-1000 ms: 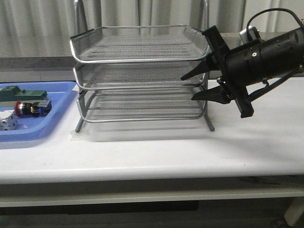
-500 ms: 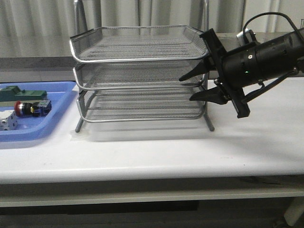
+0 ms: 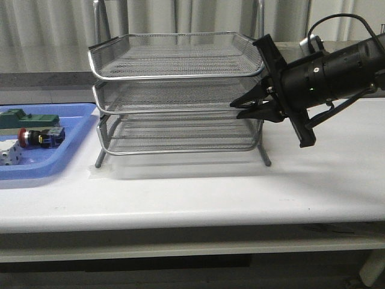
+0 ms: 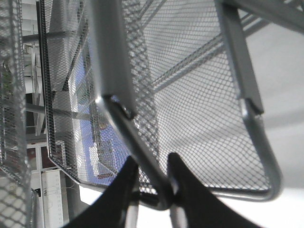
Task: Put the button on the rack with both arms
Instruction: 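Move the right gripper toward the middle mesh tray's front edge, then grip the middle mesh tray edge and pull it out toward the robot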
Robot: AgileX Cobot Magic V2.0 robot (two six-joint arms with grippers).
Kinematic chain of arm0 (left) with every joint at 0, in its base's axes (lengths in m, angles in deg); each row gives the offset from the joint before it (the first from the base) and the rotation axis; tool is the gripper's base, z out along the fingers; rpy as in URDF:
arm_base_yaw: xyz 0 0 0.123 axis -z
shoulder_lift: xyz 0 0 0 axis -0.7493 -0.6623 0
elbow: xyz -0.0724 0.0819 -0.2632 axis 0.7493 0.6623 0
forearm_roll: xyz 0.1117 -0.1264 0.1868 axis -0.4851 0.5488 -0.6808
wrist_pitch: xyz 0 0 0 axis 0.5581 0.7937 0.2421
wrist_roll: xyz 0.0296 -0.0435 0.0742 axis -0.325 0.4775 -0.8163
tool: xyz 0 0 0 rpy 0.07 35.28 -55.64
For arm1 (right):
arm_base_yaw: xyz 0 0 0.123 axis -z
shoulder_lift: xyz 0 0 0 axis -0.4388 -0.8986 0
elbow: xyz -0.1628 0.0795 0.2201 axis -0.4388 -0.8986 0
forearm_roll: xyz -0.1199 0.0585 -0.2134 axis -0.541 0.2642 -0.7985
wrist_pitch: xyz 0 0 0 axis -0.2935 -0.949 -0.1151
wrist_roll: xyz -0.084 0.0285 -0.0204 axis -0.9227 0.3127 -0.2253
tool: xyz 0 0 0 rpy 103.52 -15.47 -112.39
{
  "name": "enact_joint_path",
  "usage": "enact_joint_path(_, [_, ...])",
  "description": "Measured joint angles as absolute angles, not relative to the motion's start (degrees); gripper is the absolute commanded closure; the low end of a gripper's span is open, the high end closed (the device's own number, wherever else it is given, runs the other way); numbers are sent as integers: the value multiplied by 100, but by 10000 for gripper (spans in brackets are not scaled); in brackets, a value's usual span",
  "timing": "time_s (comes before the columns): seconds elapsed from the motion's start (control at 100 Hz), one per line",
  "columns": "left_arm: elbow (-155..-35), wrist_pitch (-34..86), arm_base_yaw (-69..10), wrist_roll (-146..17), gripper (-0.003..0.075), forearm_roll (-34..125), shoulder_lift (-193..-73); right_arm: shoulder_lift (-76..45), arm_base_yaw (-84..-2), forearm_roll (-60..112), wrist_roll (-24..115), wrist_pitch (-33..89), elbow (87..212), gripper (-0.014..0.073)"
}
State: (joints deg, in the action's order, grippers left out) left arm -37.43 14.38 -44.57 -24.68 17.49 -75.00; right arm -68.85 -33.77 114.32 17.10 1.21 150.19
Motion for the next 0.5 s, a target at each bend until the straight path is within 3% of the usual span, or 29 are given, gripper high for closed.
enact_joint_path(0.5, [-3743,1438,-4457,-2468,741,1749,-7500,-6906,-3377,11468,1763,19,15019,542])
